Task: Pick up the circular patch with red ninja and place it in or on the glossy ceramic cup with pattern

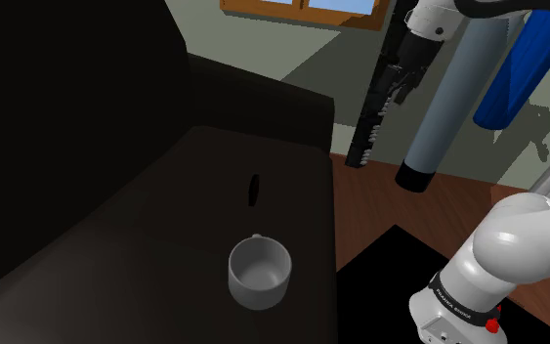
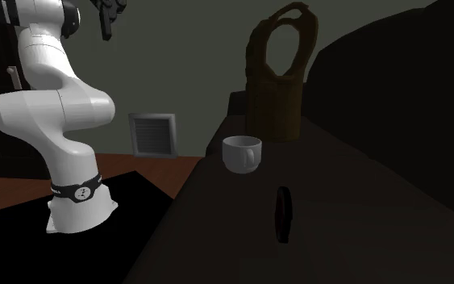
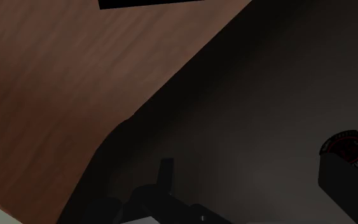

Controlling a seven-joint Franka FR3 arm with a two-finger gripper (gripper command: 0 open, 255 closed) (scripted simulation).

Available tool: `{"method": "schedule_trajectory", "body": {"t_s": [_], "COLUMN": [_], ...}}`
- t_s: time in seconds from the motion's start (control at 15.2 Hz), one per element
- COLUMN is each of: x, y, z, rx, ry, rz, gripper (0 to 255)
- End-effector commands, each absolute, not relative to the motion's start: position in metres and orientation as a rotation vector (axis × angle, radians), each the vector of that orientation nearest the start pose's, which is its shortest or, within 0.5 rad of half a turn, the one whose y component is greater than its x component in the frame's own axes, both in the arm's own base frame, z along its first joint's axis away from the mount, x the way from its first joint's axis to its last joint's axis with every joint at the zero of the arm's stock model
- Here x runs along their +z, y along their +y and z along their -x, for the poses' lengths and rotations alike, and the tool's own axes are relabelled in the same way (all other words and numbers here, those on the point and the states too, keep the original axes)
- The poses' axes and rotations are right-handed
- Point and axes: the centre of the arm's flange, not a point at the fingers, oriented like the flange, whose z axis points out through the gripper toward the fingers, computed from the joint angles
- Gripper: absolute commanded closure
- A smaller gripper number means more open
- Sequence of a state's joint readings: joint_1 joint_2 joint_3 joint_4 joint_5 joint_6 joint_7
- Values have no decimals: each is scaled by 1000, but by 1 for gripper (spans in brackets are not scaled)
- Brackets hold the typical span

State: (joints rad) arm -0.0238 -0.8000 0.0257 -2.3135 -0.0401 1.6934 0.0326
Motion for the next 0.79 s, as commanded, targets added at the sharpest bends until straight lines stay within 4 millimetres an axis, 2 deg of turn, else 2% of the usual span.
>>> {"method": "schedule_trajectory", "body": {"t_s": [0.0,0.33,0.73], "x": [627,589,543], "y": [0,53,112], "z": [-315,-336,-370], "rx": [-288,-271,-250], "ry": [56,274,535], "rz": [3184,3181,3156], "gripper": [0,0,0]}}
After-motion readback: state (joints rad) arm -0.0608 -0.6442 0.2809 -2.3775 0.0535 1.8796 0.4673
